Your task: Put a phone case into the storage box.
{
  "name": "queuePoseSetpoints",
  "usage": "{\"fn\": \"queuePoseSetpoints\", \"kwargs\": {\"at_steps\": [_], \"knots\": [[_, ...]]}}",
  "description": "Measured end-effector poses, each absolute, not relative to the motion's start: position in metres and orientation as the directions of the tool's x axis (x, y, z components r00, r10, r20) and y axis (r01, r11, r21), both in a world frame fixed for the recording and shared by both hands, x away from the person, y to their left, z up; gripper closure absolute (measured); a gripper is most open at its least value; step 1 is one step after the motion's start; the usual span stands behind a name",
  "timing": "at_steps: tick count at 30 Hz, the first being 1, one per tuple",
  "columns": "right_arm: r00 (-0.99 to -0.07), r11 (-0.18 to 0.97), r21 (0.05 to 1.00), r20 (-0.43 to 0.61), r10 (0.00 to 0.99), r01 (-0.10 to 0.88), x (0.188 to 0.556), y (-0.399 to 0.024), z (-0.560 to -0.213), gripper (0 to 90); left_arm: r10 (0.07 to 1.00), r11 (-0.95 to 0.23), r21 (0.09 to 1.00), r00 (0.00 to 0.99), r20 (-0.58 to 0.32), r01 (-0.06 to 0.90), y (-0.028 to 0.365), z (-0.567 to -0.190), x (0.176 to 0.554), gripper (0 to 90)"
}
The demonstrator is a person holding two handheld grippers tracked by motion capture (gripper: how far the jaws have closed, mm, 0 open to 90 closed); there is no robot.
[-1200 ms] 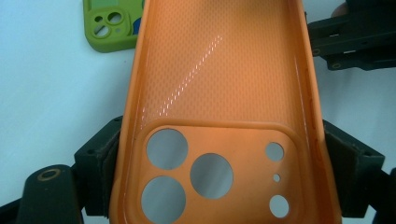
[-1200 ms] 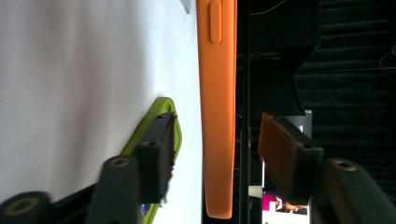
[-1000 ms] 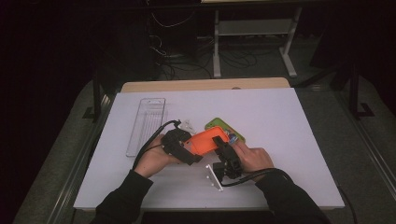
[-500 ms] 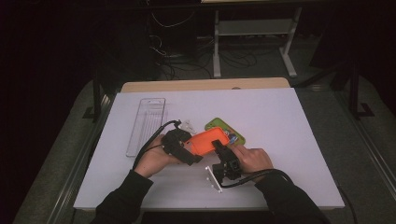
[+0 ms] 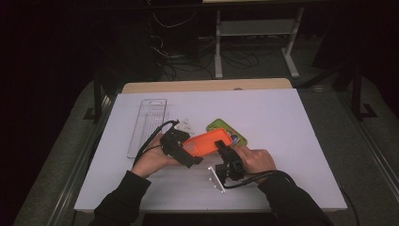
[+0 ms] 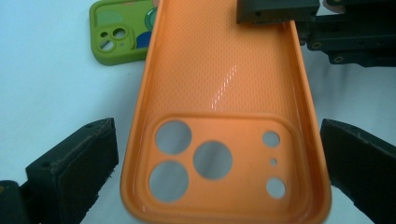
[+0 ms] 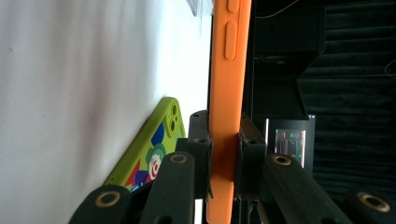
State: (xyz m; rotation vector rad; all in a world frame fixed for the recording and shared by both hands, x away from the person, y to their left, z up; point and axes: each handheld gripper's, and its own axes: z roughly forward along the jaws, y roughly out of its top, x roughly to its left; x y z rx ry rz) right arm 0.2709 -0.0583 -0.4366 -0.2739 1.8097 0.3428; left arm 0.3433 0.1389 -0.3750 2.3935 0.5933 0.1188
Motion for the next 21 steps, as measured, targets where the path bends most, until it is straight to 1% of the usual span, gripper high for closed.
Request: {"fn": "queuePoseSetpoints", "kwargs": {"at_steps": [3,5,6,7,8,13,16,17,18,19,21], "knots": [[-0.264,0.931,0.099,-0.964,0.003,-0.351,0.272,-0.061,-0.435,77.9,0.447,-0.663,0.635,0.890,-0.087,0.395,0.141,-0.375,0.343,0.0],[-0.266,0.933,0.110,-0.964,0.015,-0.343,0.273,-0.062,-0.434,77.9,0.440,-0.674,0.635,0.895,-0.067,0.379,0.143,-0.374,0.343,0.0],[-0.267,0.934,0.112,-0.964,0.019,-0.338,0.274,-0.063,-0.434,77.9,0.457,-0.647,0.651,0.885,-0.087,0.398,0.142,-0.375,0.342,0.0],[-0.257,0.933,0.120,-0.966,0.031,-0.340,0.275,-0.064,-0.434,78.0,0.441,-0.668,0.641,0.895,-0.070,0.378,0.144,-0.374,0.343,0.0],[-0.267,0.935,0.101,-0.964,0.007,-0.340,0.276,-0.065,-0.433,78.0,0.443,-0.663,0.644,0.893,-0.074,0.382,0.144,-0.375,0.343,0.0],[-0.309,0.939,0.177,-0.947,0.081,-0.296,0.278,-0.072,-0.429,78.0,0.442,-0.670,0.638,0.895,-0.069,0.380,0.147,-0.375,0.344,0.0],[-0.330,0.934,0.220,-0.936,0.121,-0.282,0.280,-0.076,-0.425,78.0,0.457,-0.659,0.644,0.887,-0.065,0.387,0.148,-0.376,0.343,0.0],[-0.351,0.931,0.257,-0.923,0.157,-0.259,0.280,-0.077,-0.425,78.0,0.453,-0.664,0.647,0.890,-0.050,0.374,0.148,-0.376,0.344,0.0],[-0.361,0.928,0.268,-0.918,0.165,-0.258,0.281,-0.078,-0.424,78.0,0.452,-0.666,0.647,0.891,-0.045,0.370,0.148,-0.376,0.344,0.0],[-0.384,0.923,0.306,-0.901,0.202,-0.233,0.281,-0.078,-0.425,77.9,0.449,-0.670,0.646,0.893,-0.039,0.365,0.148,-0.376,0.344,0.0],[-0.382,0.915,0.318,-0.900,0.209,-0.247,0.285,-0.080,-0.422,78.0,0.453,-0.671,0.639,0.890,-0.047,0.376,0.149,-0.376,0.344,0.0]]}}
